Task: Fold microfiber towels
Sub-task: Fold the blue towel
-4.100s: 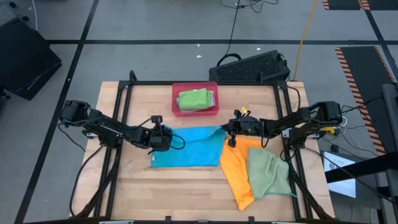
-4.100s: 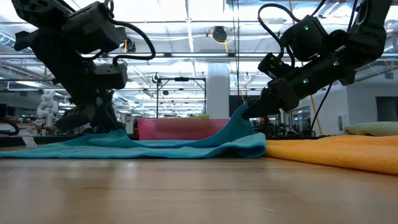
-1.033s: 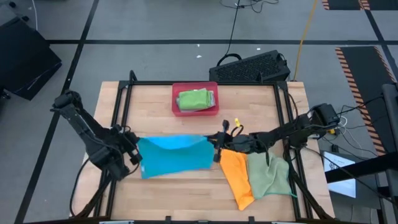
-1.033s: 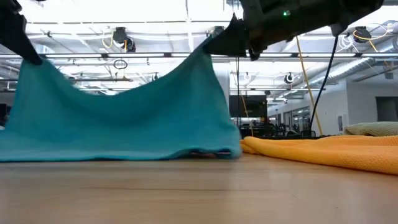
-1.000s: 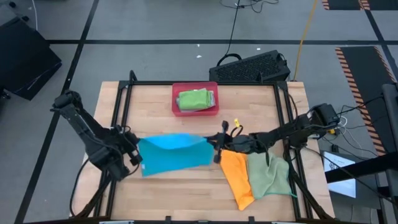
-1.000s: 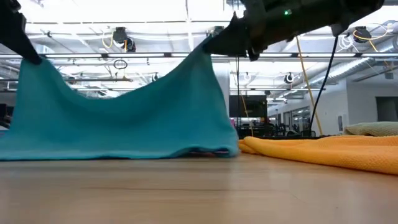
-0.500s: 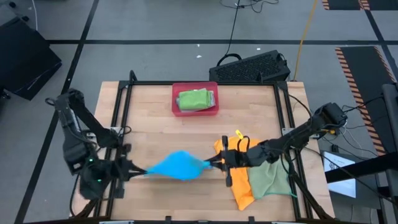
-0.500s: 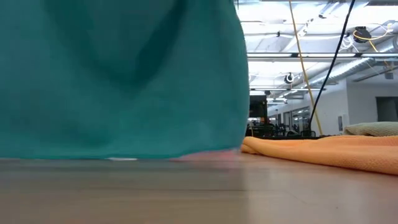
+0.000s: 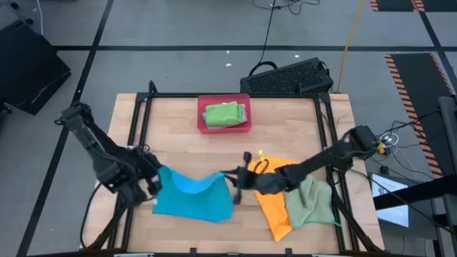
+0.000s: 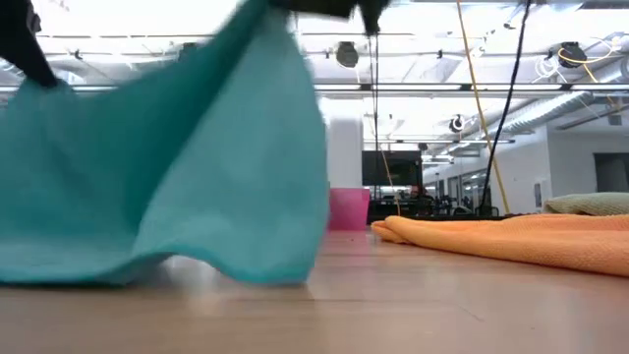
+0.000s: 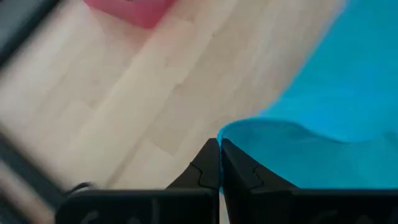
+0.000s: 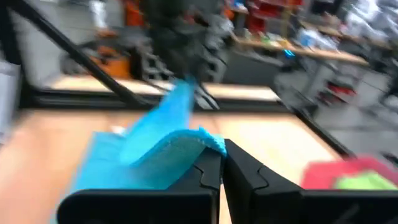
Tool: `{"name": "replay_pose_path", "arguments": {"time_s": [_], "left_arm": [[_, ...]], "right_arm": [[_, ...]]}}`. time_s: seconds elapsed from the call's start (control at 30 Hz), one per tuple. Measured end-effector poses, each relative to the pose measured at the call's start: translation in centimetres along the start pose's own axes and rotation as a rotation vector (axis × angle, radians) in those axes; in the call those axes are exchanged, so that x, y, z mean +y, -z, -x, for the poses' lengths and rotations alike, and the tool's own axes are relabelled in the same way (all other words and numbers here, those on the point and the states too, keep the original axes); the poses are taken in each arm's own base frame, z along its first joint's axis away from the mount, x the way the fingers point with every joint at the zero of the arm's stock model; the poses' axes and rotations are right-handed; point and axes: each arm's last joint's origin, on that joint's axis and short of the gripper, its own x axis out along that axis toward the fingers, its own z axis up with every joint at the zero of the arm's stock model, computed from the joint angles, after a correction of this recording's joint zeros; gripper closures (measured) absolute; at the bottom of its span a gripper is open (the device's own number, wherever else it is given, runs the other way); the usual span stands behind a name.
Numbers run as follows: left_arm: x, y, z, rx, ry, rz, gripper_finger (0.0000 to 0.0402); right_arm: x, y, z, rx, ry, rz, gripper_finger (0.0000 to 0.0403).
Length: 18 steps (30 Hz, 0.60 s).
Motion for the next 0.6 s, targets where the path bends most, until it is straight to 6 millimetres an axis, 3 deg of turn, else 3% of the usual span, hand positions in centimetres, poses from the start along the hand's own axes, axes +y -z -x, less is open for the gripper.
{"name": "replay_pose_path", "arguments": {"time_s": [0.17,0.3,0.47,0.6], "left_arm": [[-0.2,0.0,-0.4,0.001,0.019,-0.007,0.0398],[-0.2,-0.2,-0.2,-0.002,0.027,-0.019,0.0396],[-0.1,-0.2,-0.1,-0.009,0.034,-0.019,0.0395],[-0.2,-0.2,-0.1,-0.007,0.036,-0.023,0.0397]], "right_arm": [[-2.9,4.9,-4.5,0.131,0.165,0.019,0.0401],[-5.3,6.7,-6.8,0.163,0.197,0.025,0.0401],[-6.4,5.1,-6.7,0.126,0.094,0.031,0.0401],[-6.5,2.0,-3.5,0.204,-0.049,0.073,0.0401]]}}
